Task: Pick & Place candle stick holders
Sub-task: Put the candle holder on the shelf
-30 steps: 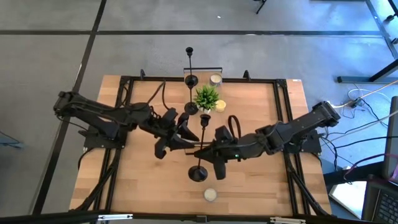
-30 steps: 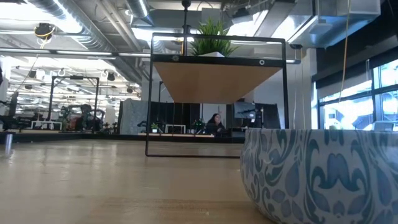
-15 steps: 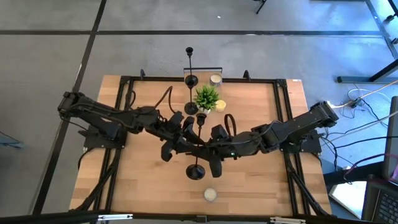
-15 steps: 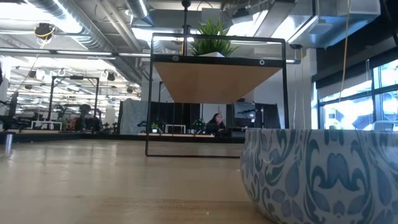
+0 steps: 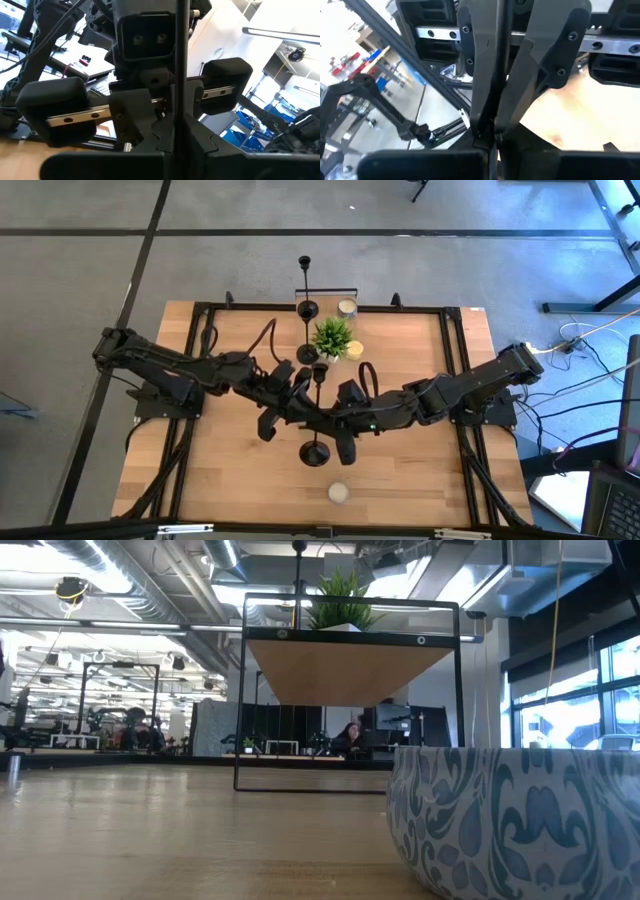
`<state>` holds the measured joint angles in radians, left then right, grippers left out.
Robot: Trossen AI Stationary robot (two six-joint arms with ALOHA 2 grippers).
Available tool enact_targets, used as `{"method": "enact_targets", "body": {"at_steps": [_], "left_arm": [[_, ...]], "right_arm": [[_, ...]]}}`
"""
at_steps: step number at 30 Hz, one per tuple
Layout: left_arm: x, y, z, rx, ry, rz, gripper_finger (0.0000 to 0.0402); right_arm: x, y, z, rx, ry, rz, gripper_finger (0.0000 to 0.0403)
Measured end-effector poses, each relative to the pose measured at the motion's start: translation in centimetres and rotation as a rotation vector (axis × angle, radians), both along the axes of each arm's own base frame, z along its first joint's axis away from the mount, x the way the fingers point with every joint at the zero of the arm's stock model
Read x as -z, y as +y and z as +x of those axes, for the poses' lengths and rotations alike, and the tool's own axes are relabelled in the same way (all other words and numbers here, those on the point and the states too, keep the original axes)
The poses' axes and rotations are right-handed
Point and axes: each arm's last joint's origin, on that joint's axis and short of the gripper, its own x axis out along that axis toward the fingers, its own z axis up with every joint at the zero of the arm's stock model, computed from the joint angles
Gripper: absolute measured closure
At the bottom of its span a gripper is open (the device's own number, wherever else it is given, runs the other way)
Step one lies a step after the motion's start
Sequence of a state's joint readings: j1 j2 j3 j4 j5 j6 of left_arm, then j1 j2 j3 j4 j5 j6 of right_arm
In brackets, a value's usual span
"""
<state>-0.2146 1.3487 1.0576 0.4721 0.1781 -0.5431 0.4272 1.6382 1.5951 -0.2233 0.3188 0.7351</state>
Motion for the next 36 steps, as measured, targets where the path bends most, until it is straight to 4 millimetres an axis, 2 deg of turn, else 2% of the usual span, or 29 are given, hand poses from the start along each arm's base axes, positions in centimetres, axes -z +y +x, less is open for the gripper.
{"method": "enact_targets", "body": {"at_steps": [3,8,13,16,20,25,36], "left_arm": [[-0.2,0.0,-0.2,-0.023,-0.014,0.028,0.039],[-1.0,-0.3,-1.4,-0.096,-0.038,0.105,0.039],[-1.5,-0.4,-3.5,-0.258,0.043,0.193,0.039],[-1.0,-0.2,-3.8,-0.393,0.111,0.243,0.0391],[-0.3,-0.2,-3.9,-0.452,0.182,0.282,0.0391],[1.0,0.2,-2.9,-0.496,0.25,0.333,0.0391],[1.7,1.5,-2.8,-0.655,0.314,0.407,0.0391]], "right_arm": [[0.0,0.1,0.0,-0.05,0.003,0.003,0.0363],[0.0,0.6,-0.3,-0.083,0.017,0.034,0.0289],[-0.8,0.9,-0.8,-0.08,0.045,0.019,0.0231],[-1.9,1.0,-1.4,-0.101,0.051,0.019,0.0211],[-2.9,1.0,-2.0,-0.08,0.062,-0.001,0.0201],[-4.4,1.5,-3.2,-0.041,0.005,-0.023,0.02],[-5.0,2.8,-4.4,0.137,-0.039,-0.092,0.02]]}}
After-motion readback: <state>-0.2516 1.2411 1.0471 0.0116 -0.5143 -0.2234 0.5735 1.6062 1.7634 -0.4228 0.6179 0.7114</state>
